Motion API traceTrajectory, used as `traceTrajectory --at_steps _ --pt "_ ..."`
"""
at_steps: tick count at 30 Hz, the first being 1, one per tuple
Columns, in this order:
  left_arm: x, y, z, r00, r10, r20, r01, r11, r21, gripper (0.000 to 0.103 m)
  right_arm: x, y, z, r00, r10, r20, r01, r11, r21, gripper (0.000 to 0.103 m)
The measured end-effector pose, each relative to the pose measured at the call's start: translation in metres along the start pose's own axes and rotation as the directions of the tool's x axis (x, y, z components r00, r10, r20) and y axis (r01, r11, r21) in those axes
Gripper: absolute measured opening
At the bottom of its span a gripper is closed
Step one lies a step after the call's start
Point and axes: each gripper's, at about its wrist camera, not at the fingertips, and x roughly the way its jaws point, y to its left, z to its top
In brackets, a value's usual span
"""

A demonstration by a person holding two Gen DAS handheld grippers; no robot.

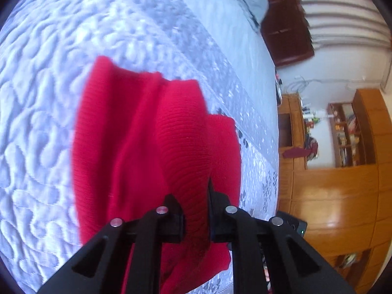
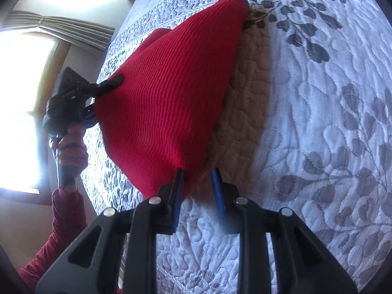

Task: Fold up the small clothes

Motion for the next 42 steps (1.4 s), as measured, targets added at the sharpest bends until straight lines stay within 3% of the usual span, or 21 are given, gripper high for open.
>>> traceTrajectory --at_steps 4,7,9,11,12,18,26,28,29,30,31,36,40,42 --pt "0.01 0.018 0.003 0.999 0.036 -0.041 -0.036 0.999 -0.012 0.015 0.007 0.009 0.003 1.0 -0.011 -0.008 0.011 1.0 -0.023 0.027" --pt "0.013 0.016 -0.004 0.998 0.041 -0.056 -0.042 0.999 -0.013 0.023 0.008 0.01 0.002 1.0 -0.03 -0.006 0.029 0.999 -0.03 0.027" --pt "0.005 0.012 -0.013 0.998 0.049 -0.048 -0.049 0.999 0.005 0.046 0.008 0.011 0.0 1.0 -0.024 -0.007 0.024 1.0 -0.016 0.038" --pt "-0.006 0.008 -0.025 0.997 0.068 -0.034 -0.067 0.997 0.044 0.053 0.004 0.009 -0.005 1.0 0.01 -0.002 -0.01 1.0 0.0 0.048" --pt "-0.012 0.007 -0.033 0.997 0.077 -0.031 -0.074 0.995 0.065 0.055 0.002 0.009 -0.006 1.0 0.028 -0.002 -0.028 1.0 0.005 0.048" --pt "-0.023 0.013 -0.077 0.992 0.1 -0.079 -0.093 0.992 0.088 0.056 0.004 0.007 -0.019 0.998 0.066 -0.015 -0.065 0.998 0.025 0.048" --pt "0.0 0.02 -0.082 0.989 0.077 -0.124 -0.071 0.996 0.055 0.056 0.007 0.031 -0.041 1.0 0.02 0.006 -0.019 0.998 -0.053 0.049" --pt "0.001 0.02 -0.082 0.99 0.082 -0.117 -0.077 0.996 0.047 0.05 0.01 0.034 -0.048 1.0 -0.003 0.003 0.003 0.998 -0.067 0.051" --pt "0.0 0.02 -0.084 0.99 0.079 -0.118 -0.074 0.996 0.049 0.029 0.009 0.033 -0.051 1.0 -0.011 0.005 0.011 0.997 -0.071 0.052" --pt "0.0 0.021 -0.085 0.99 0.066 -0.122 -0.062 0.997 0.039 0.016 0.009 0.034 -0.054 1.0 -0.02 0.011 0.021 0.997 -0.076 0.054" --pt "-0.001 0.021 -0.086 0.992 0.054 -0.115 -0.051 0.998 0.028 0.013 0.009 0.036 -0.056 0.999 -0.033 0.02 0.034 0.996 -0.083 0.055" --pt "-0.012 0.015 -0.087 0.998 0.024 -0.063 -0.022 0.999 0.039 0.007 0.021 0.048 -0.059 0.994 -0.095 0.053 0.1 0.989 -0.107 0.055" --pt "-0.019 0.009 -0.082 0.999 -0.001 -0.042 0.003 0.998 0.06 0.006 0.032 0.051 -0.049 0.982 -0.139 0.126 0.145 0.989 -0.04 0.055" --pt "-0.022 0.007 -0.079 0.999 -0.012 -0.033 0.014 0.998 0.061 0.006 0.04 0.052 -0.045 0.978 -0.168 0.126 0.173 0.985 -0.023 0.041"
